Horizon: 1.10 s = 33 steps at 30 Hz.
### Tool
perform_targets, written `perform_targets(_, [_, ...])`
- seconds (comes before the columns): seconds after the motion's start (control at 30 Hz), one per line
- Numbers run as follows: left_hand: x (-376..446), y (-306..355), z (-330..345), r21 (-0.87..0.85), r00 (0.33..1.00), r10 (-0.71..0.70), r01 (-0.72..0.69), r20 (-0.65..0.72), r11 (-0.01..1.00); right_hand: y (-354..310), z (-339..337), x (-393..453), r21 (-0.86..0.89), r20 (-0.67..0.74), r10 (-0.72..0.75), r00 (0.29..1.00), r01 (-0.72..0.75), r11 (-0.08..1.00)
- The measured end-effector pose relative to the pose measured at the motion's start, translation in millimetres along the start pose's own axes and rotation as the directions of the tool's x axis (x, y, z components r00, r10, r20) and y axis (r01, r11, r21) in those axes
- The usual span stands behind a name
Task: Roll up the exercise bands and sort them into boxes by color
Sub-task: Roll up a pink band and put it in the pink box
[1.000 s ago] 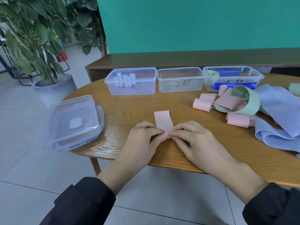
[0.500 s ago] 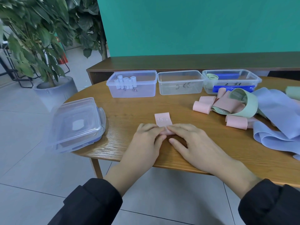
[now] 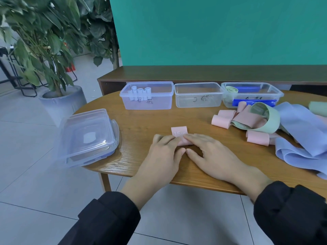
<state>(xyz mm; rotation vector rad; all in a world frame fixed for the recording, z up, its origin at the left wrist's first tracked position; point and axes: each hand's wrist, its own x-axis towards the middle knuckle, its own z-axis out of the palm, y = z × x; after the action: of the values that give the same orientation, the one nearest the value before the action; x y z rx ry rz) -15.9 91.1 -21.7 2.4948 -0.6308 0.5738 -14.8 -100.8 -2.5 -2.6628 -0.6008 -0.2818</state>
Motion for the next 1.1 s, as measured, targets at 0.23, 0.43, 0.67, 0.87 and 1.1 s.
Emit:
perform_targets(0.23, [11.6,-8.5,1.4,0.098,0.997,-0.040,0.033,0.068,0.995,-2.2,-2.7,-3.5,0.007,-0.025,-0.011,1.000,0.012,1.000])
perform_targets(0.43, [20.1,-15.1,-2.0,0.050,0.992,0.083,-0.079,-0.094,0.996,4.7,0.8,7.9,0.014,0.020,0.005,1.000,-0.006,1.000])
perform_targets(0.67, [28.3,-22.5,2.7,0.086,0.999,0.046,-0.046,0.000,0.995,5.8,-0.5,19.5,0.028,-0.021,-0.020,1.000,0.020,0.999])
perform_targets(0.87, [36.7,-20.3,3.1,0.183,0.993,-0.099,0.086,0.066,0.979,4.5,-2.0,18.9,0.065,-0.043,-0.058,0.997,0.061,0.996])
perform_targets(1.1, [35.5,-19.3,1.0,0.141,1.000,0.000,0.000,0.000,0.990,16.8,5.2,39.7,0.043,-0.014,0.001,1.000,-0.001,0.999])
